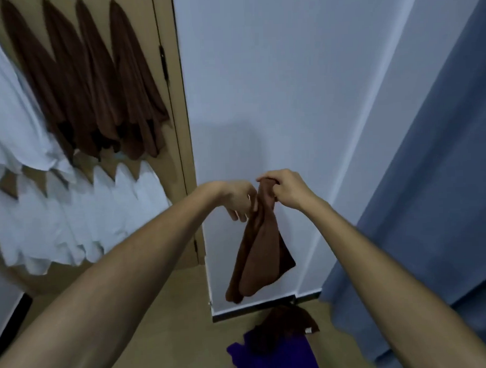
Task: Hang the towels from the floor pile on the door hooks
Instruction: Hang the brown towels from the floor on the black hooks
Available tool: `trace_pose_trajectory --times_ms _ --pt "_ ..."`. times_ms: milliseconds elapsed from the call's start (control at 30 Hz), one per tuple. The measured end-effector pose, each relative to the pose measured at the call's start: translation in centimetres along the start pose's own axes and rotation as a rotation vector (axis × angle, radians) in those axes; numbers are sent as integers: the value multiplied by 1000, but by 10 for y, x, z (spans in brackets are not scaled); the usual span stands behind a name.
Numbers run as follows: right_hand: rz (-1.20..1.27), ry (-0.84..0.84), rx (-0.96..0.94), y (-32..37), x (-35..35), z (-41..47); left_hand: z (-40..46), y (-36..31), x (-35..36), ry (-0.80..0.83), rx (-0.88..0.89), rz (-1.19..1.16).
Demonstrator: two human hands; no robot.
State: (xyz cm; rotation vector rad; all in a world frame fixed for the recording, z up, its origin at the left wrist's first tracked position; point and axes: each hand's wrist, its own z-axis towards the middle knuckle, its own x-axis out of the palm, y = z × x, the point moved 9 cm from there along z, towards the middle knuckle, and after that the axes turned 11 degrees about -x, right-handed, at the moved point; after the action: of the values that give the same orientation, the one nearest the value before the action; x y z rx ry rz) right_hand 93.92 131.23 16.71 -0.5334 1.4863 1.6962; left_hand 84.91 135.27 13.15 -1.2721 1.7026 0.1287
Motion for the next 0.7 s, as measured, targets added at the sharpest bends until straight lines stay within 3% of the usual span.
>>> trace_pose_trajectory --times_ms 100,133,233,400,533,700 --pt "53 -7 -153 53 -3 15 -24 15 -54 -346 46 -67" --pt "113 -21 -177 67 -5 21 -30 23 -65 -393 65 -152" --pt "193 -16 -260 106 -6 36 -47 49 -84 -407 141 -358" --pt "132 33 -328 158 15 58 -84 100 -113 -501 78 -271" --pt "-63 51 -301 177 39 78 -102 159 -130 -459 -36 -209" --pt "-194 46 -264 196 70 100 -125 216 -154 -526 -82 -143"
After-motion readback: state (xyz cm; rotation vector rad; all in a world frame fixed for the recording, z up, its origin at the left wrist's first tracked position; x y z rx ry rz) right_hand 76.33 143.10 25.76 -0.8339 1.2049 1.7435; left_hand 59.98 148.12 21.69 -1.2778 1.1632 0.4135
